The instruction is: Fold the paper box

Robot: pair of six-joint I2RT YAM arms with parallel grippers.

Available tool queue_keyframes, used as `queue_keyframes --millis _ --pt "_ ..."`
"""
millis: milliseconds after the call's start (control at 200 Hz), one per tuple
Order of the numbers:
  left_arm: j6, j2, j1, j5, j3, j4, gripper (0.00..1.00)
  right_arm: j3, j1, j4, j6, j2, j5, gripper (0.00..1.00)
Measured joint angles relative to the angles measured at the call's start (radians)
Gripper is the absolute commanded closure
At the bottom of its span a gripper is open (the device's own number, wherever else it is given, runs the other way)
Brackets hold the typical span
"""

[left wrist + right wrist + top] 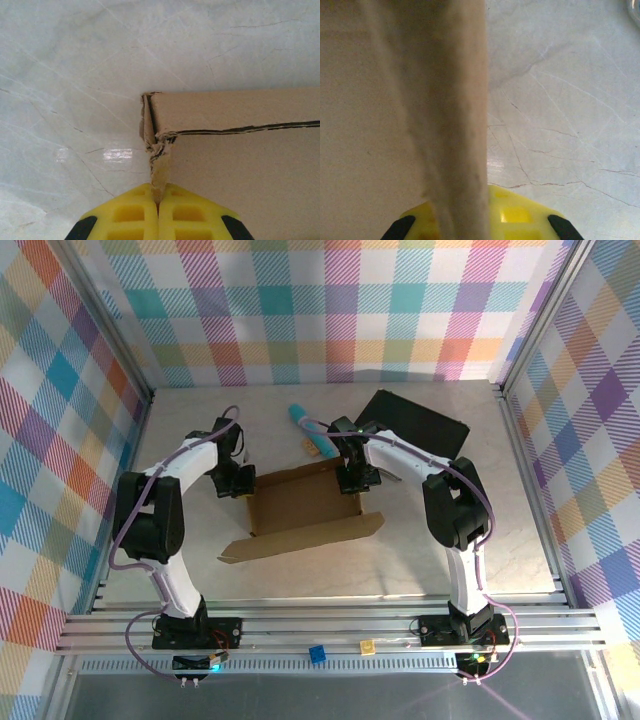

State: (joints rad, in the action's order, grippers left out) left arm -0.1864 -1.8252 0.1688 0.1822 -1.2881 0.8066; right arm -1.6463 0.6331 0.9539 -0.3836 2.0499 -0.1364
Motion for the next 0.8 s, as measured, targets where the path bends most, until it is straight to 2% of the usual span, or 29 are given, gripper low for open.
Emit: queue_keyframes --millis 70,185,330,565,800 --pt "-0.013 0.000 0.021 -0.032 -0.006 0.006 1.00 0.000 0.000 0.001 0.000 0.000 0.000 1.00" --pt "-0.030 0.001 0.036 -0.058 -0.013 0.021 0.74 0.000 0.000 0.003 0.000 0.001 -0.001 1.00" --pt "-0.053 0.002 0.040 -0.054 -0.021 0.041 0.60 -0.005 0.001 -0.016 0.000 0.001 0.002 1.00" --pt "-0.095 0.062 0.040 -0.041 -0.086 0.090 0.55 -0.017 0.000 -0.027 -0.005 0.001 0.003 1.00" --pt "-0.255 0.212 0.040 -0.087 -0.209 0.161 0.57 -0.018 -0.013 -0.031 -0.091 0.001 0.028 1.00"
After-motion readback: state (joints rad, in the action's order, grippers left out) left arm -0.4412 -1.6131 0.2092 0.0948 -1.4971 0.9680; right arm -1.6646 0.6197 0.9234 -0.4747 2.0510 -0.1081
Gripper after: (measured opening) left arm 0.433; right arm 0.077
